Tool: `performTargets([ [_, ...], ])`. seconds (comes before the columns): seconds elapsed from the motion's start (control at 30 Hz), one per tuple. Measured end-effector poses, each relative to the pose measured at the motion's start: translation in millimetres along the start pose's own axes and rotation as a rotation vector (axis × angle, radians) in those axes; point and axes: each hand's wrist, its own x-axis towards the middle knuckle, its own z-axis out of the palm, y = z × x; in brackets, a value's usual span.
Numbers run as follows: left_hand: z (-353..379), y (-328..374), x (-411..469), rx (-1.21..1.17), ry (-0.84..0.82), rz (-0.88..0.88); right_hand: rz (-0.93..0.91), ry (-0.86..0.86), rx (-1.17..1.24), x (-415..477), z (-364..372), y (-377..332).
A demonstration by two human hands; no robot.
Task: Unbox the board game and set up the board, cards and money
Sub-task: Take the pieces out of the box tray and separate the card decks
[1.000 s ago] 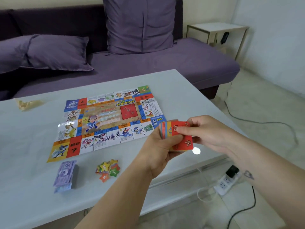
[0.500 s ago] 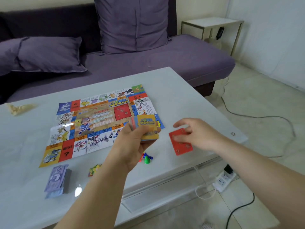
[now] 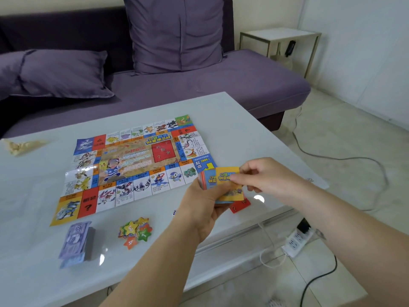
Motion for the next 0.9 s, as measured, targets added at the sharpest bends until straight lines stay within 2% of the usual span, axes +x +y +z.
performTargets([
  [0.17,-1,4,5,-0.187,0.084,-0.064,0.000,0.066,-0.011,11,-24,20],
  [0.33,-6,2,12,-0.090,0.094,-0.011,0.025,0.051,-0.335,20,-30,46],
  [0.5,1,-7,15,0.022,0.039,-0.021,0.001,0.248,-0.648,20,-28,48],
  [0.53,3,-8,15,0.037,0.033,-0.022,-0.037,0.297,-0.605,18,-29,44],
  [0.6,7,-12,17,0.052,0.034,-0.020,-0.085,0.312,-0.337,12,-30,31],
  [0.67,11,-15,19,0.049,0.033,-0.014,-0.020,0.166,-0.072,2,-27,17],
  [0.77,16,-17,18,0.088,-0.040,-0.007,0.025,0.025,-0.008,-8,-18,12],
  [0.9,19,-18,14,0.086,-0.100,-0.015,0.034,0.032,0.032,-6,-18,18],
])
